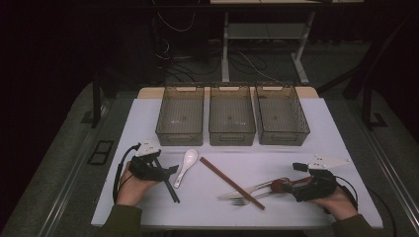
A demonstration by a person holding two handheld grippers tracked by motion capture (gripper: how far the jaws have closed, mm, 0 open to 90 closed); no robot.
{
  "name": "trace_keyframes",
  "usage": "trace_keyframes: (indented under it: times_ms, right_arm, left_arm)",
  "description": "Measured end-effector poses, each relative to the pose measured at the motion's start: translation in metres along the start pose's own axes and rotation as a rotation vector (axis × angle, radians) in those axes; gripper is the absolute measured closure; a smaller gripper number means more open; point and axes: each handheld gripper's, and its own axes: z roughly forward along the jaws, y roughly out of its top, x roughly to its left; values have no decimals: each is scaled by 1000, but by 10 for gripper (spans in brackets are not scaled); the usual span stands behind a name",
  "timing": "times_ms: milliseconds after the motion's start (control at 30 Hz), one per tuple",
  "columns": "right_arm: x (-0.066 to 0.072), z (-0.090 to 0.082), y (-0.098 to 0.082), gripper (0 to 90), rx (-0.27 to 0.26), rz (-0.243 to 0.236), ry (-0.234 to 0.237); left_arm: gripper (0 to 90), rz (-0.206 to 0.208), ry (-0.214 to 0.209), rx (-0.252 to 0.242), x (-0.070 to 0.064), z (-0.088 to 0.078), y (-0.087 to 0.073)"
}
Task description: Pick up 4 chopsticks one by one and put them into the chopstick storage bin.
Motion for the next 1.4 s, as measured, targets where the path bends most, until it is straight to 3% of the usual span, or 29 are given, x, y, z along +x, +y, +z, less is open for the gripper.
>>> trace_keyframes:
  times_ms: [200,500,667,700,1067,1400]
  right_arm:
    - [-1,0,0,49,-3,4,1]
    - [-1,1,0,49,-2,6,1]
    - [-2,0,0,49,-6,9,1]
    - [-2,0,0,49,-7,9,1]
    - [-2,1,0,50,-3,16,-4]
    - [-3,0,-1,50,0,19,-5]
  left_arm:
    - [143,5,41,9,7,0,1]
    - [200,-30,109,22,25,2,1]
    - [250,-46,188,47,41,6,7]
    - [270,-46,188,47,41,6,7]
    - [368,-170,275,107,68,21,7]
    - [475,-222,303,144,74,24,4]
